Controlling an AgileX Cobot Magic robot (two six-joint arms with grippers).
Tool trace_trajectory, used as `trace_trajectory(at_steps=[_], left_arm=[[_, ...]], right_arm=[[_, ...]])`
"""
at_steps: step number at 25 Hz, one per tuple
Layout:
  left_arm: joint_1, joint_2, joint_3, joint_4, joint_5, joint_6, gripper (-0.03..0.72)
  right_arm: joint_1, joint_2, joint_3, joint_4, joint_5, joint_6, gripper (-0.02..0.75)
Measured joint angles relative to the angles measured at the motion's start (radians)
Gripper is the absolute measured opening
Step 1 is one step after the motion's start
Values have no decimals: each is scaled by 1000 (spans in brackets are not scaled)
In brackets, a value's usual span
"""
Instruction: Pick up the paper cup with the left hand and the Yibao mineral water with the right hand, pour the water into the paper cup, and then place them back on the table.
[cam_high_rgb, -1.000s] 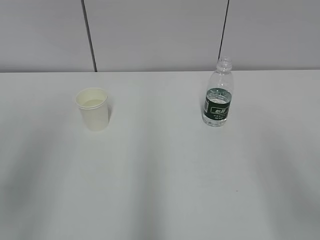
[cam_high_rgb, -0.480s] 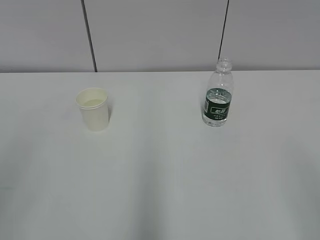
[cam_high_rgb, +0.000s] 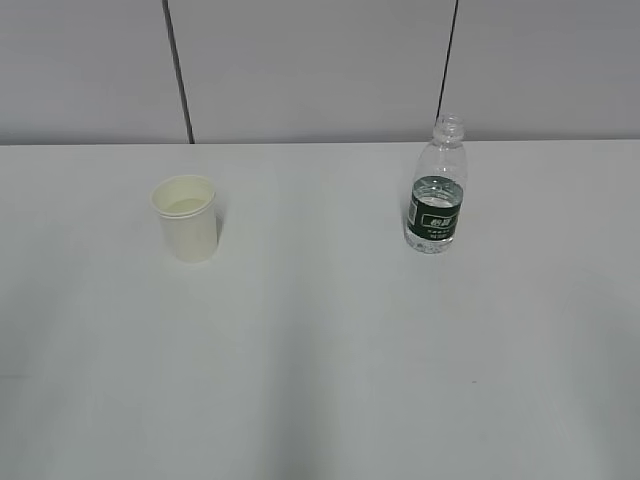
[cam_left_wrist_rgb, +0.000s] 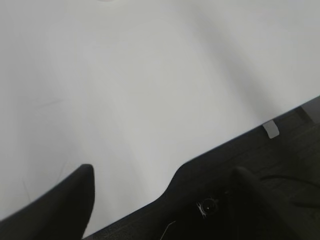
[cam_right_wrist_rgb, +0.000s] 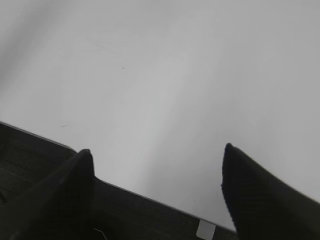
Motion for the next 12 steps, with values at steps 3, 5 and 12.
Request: trace_trajectory(at_steps=[3,5,12], left_arm=[[0,0,0,1,-1,0,483],[0,0,0,1,-2,0,472],[5,-22,0,1,-4,0,446]], right_arm=[[0,0,0,0,0,2,587],[0,0,0,0,0,2,587],[-3,-21,0,-1,0,2,587]])
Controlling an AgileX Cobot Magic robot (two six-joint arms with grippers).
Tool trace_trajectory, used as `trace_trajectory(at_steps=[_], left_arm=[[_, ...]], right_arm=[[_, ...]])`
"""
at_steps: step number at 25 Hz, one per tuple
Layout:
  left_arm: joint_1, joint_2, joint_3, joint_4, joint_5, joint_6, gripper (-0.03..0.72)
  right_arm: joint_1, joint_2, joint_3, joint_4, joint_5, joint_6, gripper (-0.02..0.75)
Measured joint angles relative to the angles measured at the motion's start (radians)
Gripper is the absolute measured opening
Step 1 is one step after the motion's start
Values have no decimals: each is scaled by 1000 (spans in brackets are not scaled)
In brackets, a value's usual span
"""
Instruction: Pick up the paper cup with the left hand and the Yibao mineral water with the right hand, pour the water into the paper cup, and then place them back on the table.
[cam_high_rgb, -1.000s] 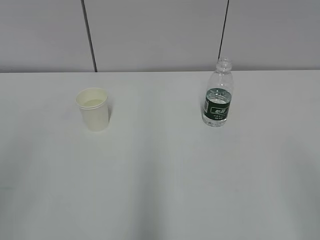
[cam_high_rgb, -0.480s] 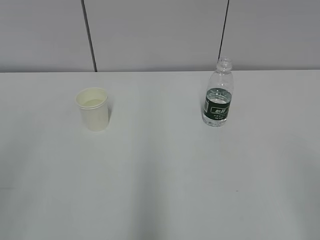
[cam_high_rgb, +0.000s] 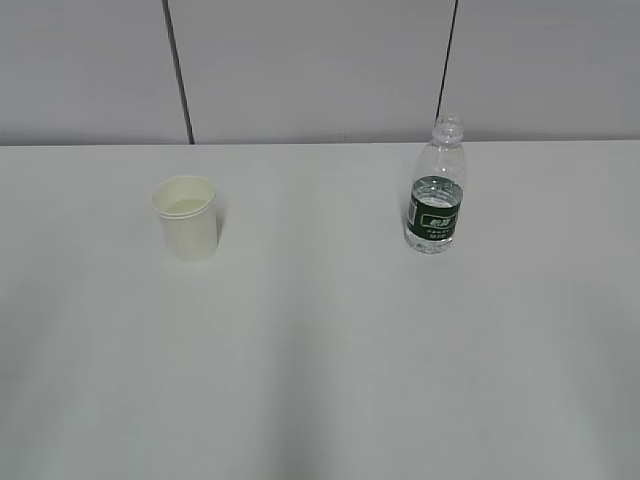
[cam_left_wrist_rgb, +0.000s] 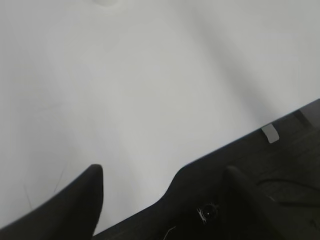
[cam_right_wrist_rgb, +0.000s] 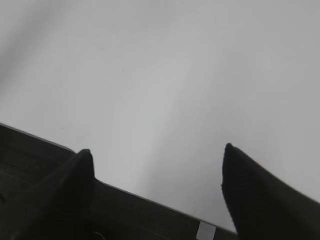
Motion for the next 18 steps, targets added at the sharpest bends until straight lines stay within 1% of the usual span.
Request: trace_trajectory(at_steps=[1,3,5,7,8,11,14,18], left_arm=[[10,-9,0,0,0,0,444],[62,-36,0,0,0,0,443],[137,-71,1,0,0,0,443],[226,-116,1,0,1,0,443],[260,-137,1,0,1,0,443],[351,-209,1,0,2,0,443],[393,-268,1,0,3,0,443],[401,-282,1,0,9,0,443]], right_arm=[[-13,-6,0,0,0,0,587],[-63,-25,0,0,0,0,586],[-145,-47,0,0,0,0,586],[-250,-72,0,0,0,0,586],[-299,-84,0,0,0,0,586],[-405,-130,0,0,0,0,586],[-445,-154,0,0,0,0,586],[-449,-158,0,0,2,0,586]])
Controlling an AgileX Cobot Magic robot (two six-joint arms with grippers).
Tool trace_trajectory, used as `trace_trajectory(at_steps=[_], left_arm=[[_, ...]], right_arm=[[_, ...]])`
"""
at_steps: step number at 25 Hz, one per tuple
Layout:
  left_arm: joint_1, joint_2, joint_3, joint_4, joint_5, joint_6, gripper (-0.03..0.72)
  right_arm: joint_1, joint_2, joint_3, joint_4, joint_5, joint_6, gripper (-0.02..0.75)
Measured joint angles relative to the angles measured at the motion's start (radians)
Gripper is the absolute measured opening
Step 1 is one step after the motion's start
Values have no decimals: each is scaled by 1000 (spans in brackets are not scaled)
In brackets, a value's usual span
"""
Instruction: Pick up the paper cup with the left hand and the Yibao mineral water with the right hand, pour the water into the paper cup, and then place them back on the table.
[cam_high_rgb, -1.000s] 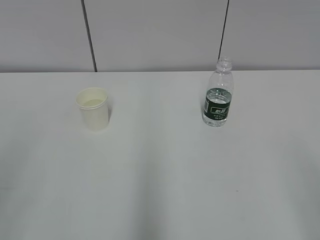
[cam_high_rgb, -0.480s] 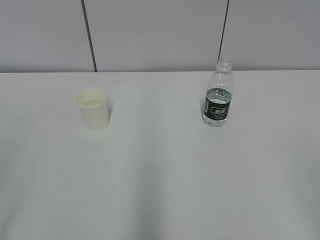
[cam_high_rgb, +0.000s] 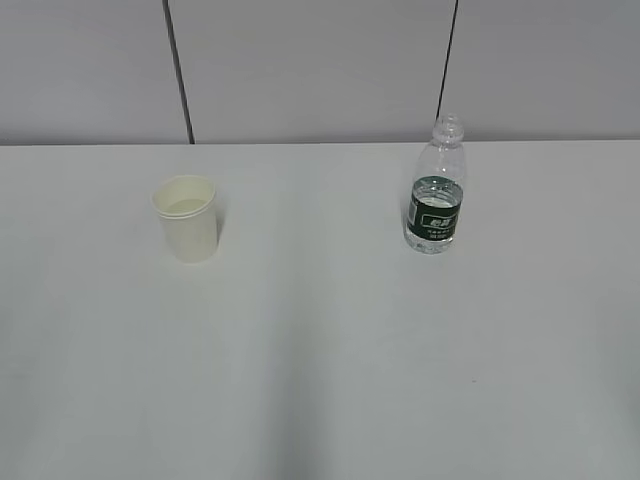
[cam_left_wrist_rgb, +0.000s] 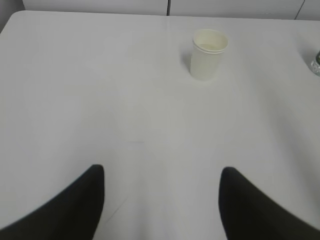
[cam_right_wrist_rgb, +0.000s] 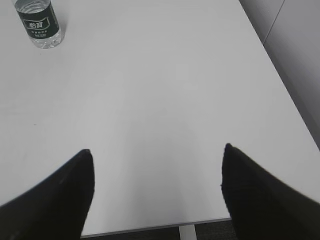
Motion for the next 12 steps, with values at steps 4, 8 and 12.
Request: trace_trajectory(at_steps=[4,8,12], left_arm=[[1,0,0,0,0,0,443],[1,0,0,0,0,0,443],[1,0,0,0,0,0,443]], right_arm=[[0,0,0,0,0,0,586],[0,0,0,0,0,0,586],[0,0,0,0,0,0,586]])
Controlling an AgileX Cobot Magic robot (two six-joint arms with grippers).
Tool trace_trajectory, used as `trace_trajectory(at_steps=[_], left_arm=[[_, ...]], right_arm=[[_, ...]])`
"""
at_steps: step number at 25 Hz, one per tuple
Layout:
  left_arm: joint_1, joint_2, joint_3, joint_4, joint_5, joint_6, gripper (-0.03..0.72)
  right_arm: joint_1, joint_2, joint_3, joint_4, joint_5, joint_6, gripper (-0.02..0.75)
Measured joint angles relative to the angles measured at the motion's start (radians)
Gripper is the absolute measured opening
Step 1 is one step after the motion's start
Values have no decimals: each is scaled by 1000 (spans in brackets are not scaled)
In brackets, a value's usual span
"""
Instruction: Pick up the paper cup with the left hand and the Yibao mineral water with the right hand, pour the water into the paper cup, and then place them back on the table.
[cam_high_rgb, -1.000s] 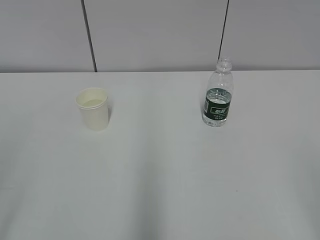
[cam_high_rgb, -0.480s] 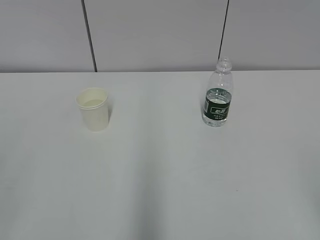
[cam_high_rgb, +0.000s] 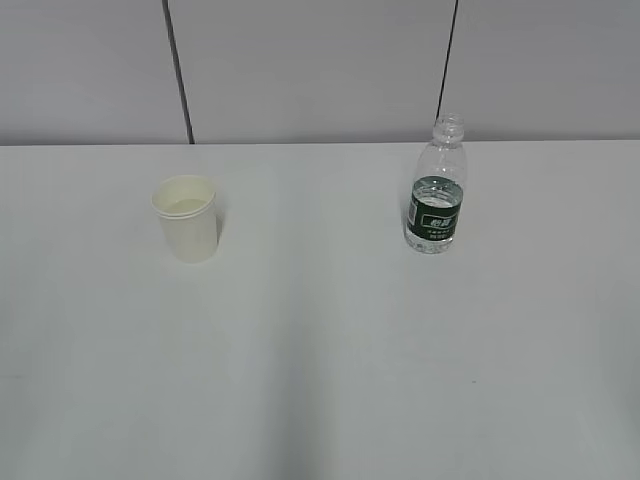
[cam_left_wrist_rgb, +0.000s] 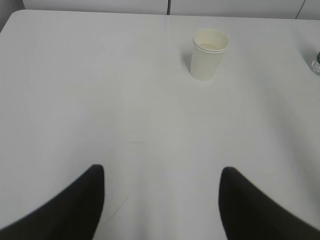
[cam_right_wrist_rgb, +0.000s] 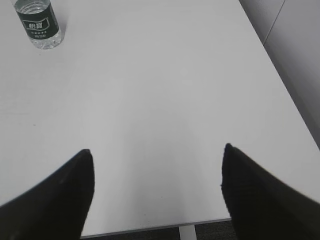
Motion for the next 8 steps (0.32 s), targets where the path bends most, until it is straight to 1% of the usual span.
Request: trace_trajectory(at_steps=[8], left_arm=[[0,0,0,0,0,0,443]], right_arm=[[0,0,0,0,0,0,586]])
